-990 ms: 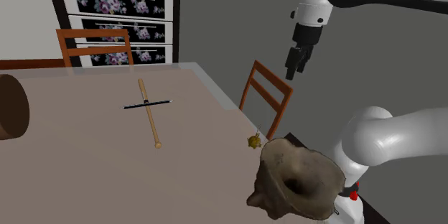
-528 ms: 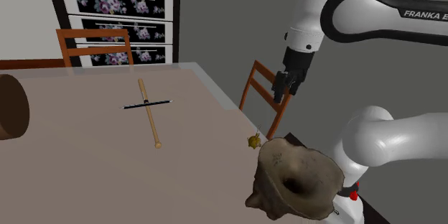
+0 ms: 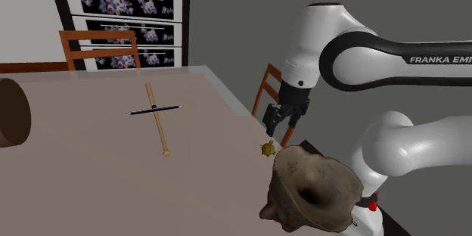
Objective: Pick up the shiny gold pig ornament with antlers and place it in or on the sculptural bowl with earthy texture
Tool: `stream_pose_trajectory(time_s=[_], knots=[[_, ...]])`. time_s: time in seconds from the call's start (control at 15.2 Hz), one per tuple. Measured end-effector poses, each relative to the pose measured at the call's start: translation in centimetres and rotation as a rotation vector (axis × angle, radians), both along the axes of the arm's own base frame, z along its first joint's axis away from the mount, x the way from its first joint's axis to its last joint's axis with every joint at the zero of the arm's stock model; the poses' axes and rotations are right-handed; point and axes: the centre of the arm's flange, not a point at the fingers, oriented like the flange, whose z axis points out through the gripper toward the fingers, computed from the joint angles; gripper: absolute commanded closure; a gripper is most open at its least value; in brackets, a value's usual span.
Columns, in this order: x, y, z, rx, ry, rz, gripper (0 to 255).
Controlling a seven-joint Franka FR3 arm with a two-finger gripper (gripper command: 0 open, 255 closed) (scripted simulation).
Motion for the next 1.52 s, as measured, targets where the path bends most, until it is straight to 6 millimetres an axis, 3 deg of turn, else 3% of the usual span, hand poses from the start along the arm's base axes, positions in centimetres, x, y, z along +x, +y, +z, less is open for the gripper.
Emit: stream_pose_trajectory(time_s=[0.2, 0.59, 1.06, 1.12, 1.52], knots=[[-0.2, 2.2, -1.5, 0.004, -0.01, -0.036, 0], [-0.4, 2.3, -4.6, 0.005, -0.011, -0.043, 0], [-0.4, 2.4, -5.4, 0.006, -0.012, -0.043, 0], [-0.4, 2.4, -5.4, 0.006, -0.012, -0.043, 255], [-0.4, 2.4, -5.4, 0.005, -0.012, -0.043, 255]])
